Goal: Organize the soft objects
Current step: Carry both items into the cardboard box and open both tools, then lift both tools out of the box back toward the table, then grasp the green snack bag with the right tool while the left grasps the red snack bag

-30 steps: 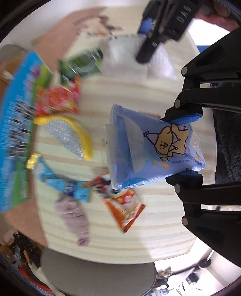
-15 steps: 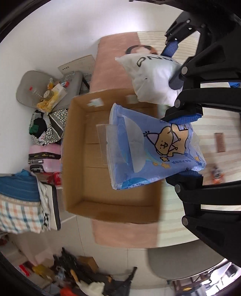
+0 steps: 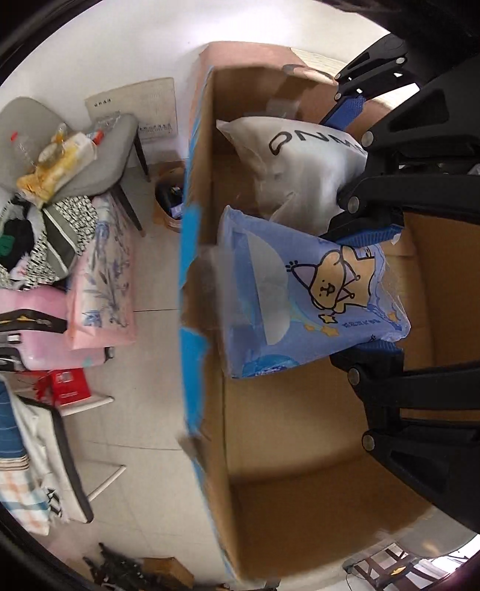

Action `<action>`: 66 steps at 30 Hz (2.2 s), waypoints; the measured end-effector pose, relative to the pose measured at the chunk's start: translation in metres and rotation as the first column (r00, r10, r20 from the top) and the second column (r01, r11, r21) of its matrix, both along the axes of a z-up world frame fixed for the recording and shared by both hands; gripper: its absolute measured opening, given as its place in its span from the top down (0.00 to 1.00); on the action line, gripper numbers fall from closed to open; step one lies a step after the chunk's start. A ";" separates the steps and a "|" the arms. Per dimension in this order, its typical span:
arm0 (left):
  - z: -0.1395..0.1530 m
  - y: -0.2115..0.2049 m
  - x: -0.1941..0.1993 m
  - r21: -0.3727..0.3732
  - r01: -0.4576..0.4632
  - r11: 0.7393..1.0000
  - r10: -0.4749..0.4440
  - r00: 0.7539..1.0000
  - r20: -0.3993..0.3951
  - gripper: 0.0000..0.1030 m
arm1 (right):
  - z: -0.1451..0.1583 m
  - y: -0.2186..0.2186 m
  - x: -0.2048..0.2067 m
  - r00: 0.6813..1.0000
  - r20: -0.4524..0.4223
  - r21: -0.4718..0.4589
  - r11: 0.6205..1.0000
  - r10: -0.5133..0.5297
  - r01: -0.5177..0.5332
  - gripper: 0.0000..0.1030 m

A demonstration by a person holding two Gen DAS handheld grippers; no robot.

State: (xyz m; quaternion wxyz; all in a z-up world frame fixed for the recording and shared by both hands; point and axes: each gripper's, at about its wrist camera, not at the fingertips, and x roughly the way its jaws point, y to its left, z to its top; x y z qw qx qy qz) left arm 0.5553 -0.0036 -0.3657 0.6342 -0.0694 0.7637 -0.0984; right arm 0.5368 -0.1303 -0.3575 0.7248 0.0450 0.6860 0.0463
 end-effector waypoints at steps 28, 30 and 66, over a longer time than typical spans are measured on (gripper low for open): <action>0.090 0.022 -0.078 0.164 -0.041 0.986 0.008 0.980 0.200 0.01 | 0.048 0.005 -0.045 0.995 -0.008 -0.121 0.987 0.100 -0.101 0.00; 0.106 0.022 -0.090 0.176 -0.043 0.983 0.002 0.975 0.224 0.01 | 0.061 0.007 -0.055 0.994 0.011 -0.124 0.987 0.107 -0.105 0.00; -0.005 -0.082 -0.271 0.158 0.066 0.985 -0.075 0.996 0.054 0.29 | -0.057 -0.124 -0.269 0.964 -0.255 -0.111 0.989 0.069 -0.100 0.59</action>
